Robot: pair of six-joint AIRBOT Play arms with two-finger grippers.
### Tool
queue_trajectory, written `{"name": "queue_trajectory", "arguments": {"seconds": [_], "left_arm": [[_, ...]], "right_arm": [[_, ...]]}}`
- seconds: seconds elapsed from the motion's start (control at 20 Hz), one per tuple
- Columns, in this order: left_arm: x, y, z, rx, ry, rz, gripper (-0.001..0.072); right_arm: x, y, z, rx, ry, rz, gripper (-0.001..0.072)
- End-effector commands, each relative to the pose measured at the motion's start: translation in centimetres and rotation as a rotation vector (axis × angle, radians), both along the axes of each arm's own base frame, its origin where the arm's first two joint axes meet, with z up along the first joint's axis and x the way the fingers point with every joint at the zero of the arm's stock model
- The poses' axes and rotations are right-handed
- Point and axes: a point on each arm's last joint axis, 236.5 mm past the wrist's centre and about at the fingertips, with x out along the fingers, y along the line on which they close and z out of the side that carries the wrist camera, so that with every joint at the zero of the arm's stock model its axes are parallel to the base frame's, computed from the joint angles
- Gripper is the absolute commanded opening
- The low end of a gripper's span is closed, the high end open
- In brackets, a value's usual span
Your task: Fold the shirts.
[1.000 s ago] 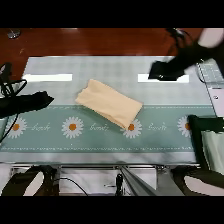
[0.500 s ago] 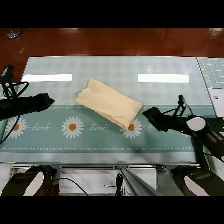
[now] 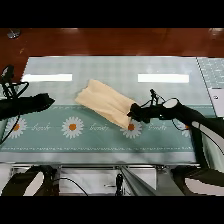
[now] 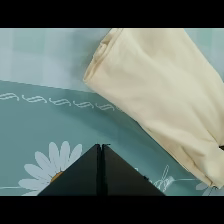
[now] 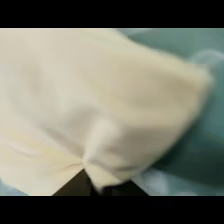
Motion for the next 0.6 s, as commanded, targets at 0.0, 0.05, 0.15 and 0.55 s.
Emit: {"name": "queue_trajectory", "arguments": {"seconds": [0.0, 0.05, 0.15, 0.55], "left_arm": [[0.0, 0.0, 0.0, 0.001, -0.001, 0.0, 0.0031], [0.0, 0.0, 0.0, 0.001, -0.001, 0.0, 0.0031], [0.0, 0.0, 0.0, 0.001, -0.001, 0.0, 0.0031], [0.0, 0.0, 0.0, 0.001, 0.0, 0.0, 0.0031]], "right_arm": [[1.3, 4.0, 2.6, 0.072, -0.092, 0.203, 0.0025], [2.4, 4.8, 5.2, 0.084, -0.159, 0.26, 0.0024], [5.5, 5.3, 11.3, 0.048, -0.322, 0.338, 0.0024], [12.6, -6.1, 32.7, -0.167, -0.574, 0.227, 0.0024]]}}
